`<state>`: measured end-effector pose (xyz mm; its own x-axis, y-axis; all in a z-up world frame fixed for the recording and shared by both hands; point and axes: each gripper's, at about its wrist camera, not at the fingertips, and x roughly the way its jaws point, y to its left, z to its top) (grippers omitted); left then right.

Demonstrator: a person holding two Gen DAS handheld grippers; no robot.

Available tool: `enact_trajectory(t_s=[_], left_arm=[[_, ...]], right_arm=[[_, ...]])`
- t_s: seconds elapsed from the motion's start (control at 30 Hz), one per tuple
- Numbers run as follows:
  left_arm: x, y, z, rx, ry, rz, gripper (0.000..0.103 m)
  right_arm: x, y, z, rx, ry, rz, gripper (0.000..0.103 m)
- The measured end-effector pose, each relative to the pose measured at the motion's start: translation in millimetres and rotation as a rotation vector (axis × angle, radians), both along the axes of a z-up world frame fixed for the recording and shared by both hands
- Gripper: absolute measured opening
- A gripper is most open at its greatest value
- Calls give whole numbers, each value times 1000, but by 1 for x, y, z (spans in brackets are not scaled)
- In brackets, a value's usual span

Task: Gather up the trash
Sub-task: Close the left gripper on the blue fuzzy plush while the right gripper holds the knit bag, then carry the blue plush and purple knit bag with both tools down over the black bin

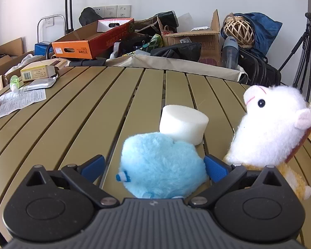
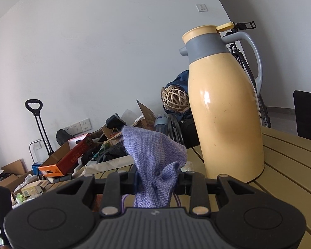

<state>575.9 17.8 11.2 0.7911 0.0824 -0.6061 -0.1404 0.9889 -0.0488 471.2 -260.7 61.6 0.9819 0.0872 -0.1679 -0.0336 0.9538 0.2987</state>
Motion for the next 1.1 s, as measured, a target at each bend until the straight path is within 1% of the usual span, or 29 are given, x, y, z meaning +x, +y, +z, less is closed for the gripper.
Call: enact_trajectory(t_s=[0.3, 0.63, 0.73, 0.77, 0.8, 0.83, 0.87, 0.9, 0.93, 1.0, 1.03, 1.1], left_arm=[[-1, -10, -1, 51, 7, -16, 103], [-1, -13, -1, 65, 9, -22, 103], [-1, -13, -1, 70, 10, -28, 101], [-1, -14, -1, 67, 10, -35, 97], [-1, -14, -2, 62, 12, -46, 89], [-1, -14, -2, 57, 16, -57, 84], [0, -14, -3, 50, 20, -70, 74], [0, -15, -4, 46, 25, -79, 69], [-1, -16, -4, 52, 19, -83, 66], [-3, -17, -3, 44, 12, -100, 52], [-4, -18, -3, 44, 10, -105, 50], [-5, -18, -3, 41, 7, -112, 39]], right_arm=[[4, 1, -3, -2, 22, 5, 29], [5, 0, -3, -1, 26, 8, 29], [5, -1, -3, -2, 29, 8, 29], [5, -1, -3, -3, 28, 8, 29], [5, 0, -3, -3, 29, 9, 29], [5, 0, -3, -2, 28, 10, 29], [5, 0, -3, -3, 28, 10, 29], [5, 0, -3, -3, 28, 12, 29], [6, 0, -4, -2, 28, 12, 29], [6, 1, -4, -2, 29, 16, 29], [6, 1, -4, -2, 30, 18, 29], [6, 2, -4, -4, 29, 20, 29]])
